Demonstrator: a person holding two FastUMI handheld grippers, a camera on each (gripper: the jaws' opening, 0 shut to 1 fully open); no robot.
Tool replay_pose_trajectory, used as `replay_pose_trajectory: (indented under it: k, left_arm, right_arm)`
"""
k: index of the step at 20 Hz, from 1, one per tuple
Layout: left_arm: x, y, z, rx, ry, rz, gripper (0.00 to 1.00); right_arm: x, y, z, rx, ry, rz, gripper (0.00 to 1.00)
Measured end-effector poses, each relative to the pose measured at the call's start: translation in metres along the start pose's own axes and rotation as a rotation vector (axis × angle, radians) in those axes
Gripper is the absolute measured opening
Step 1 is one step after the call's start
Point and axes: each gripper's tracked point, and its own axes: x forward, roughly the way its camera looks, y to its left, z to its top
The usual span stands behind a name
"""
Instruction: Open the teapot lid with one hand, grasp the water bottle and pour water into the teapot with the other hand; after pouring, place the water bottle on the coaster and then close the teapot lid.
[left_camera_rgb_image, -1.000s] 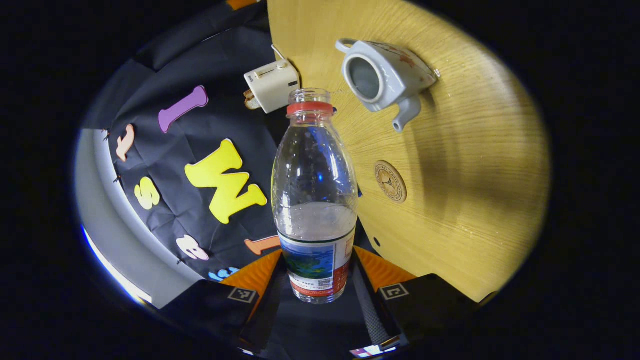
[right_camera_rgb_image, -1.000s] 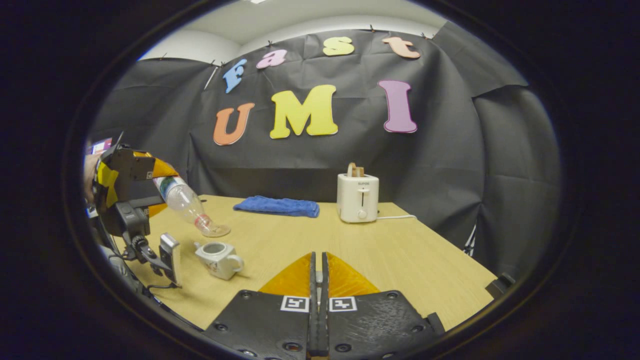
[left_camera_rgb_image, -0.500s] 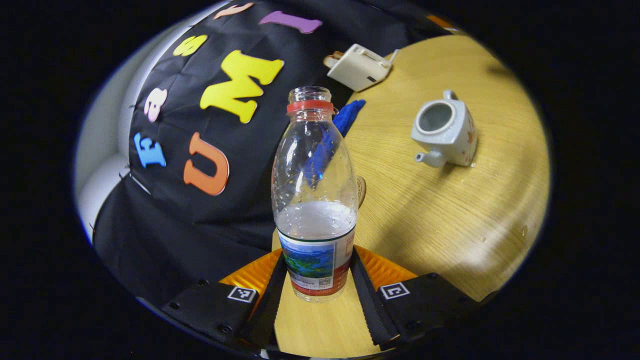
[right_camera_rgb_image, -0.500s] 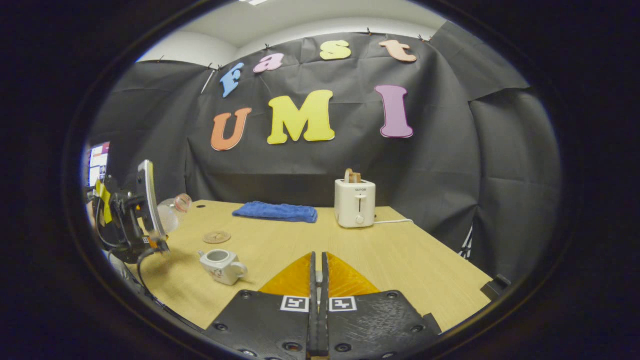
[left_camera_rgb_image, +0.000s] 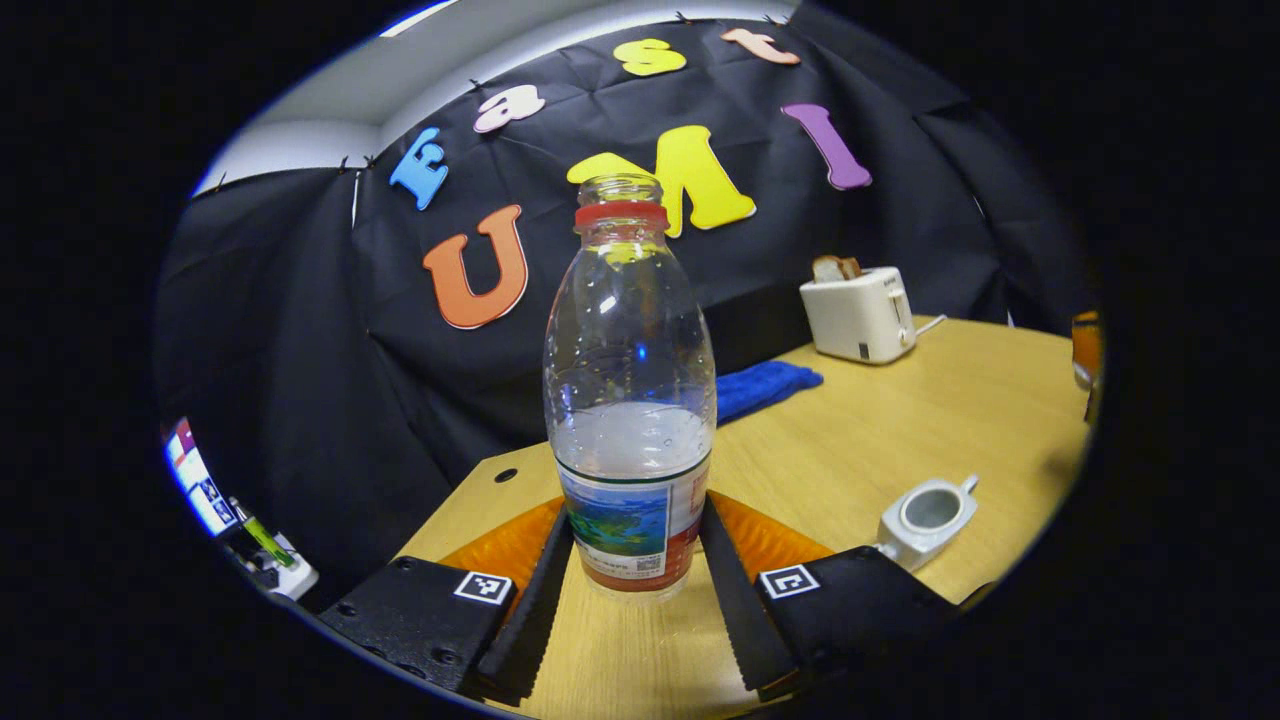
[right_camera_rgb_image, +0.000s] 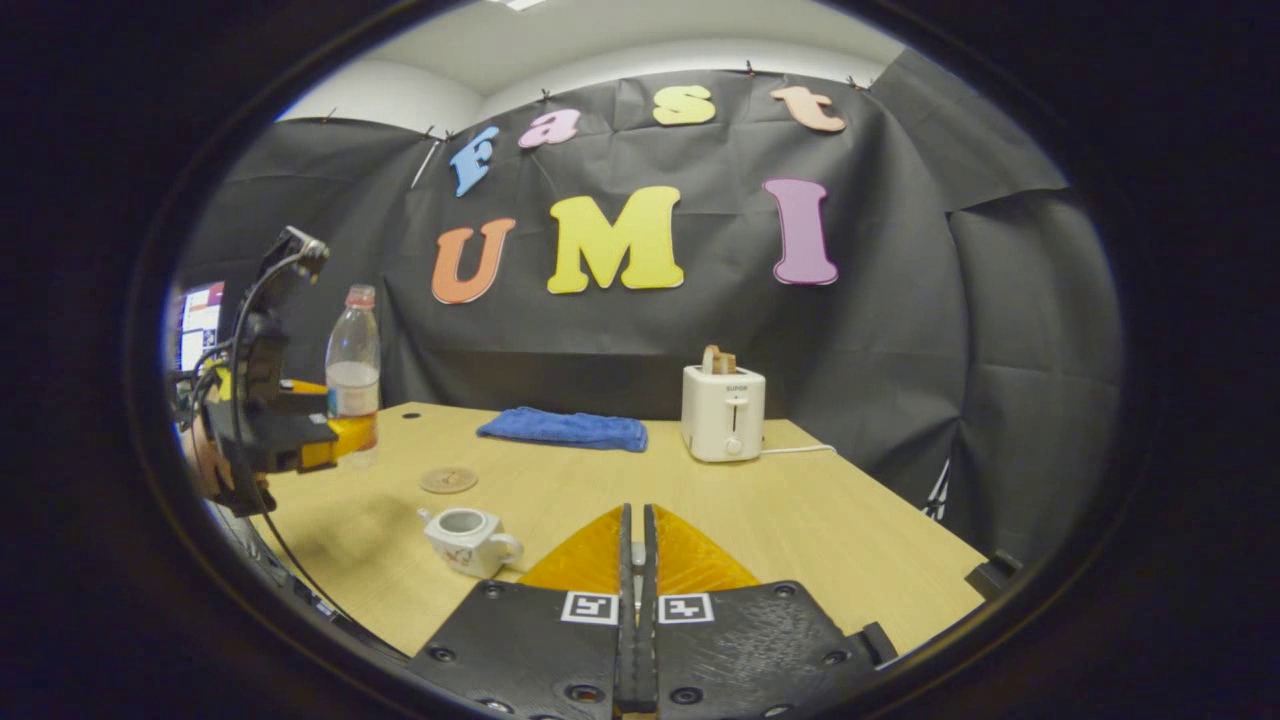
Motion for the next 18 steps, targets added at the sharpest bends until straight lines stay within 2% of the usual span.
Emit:
replay_pose_trajectory:
  k: [5, 9, 11, 13, 18]
  left_arm:
    - [0.043, 0.003, 0.008, -0.159, -0.039, -0.004, 0.75]
    - [0.069, 0.001, 0.001, -0.284, -0.036, -0.050, 0.75]
    - [0.082, 0.001, -0.004, -0.312, -0.031, -0.061, 0.76]
    - [0.094, -0.002, -0.011, -0.324, -0.024, -0.069, 0.76]
    - [0.113, -0.009, -0.040, -0.331, 0.051, -0.074, 0.76]
  right_arm:
    - [0.001, -0.010, -0.002, -0.004, 0.002, -0.023, 0.00]
    - [0.002, -0.021, -0.009, 0.004, 0.020, -0.042, 0.00]
    - [0.005, -0.028, -0.013, 0.006, 0.032, -0.055, 0.02]
    - [0.007, -0.032, -0.015, 0.007, 0.040, -0.065, 0.00]
    - [0.011, -0.038, -0.022, 0.002, 0.053, -0.085, 0.00]
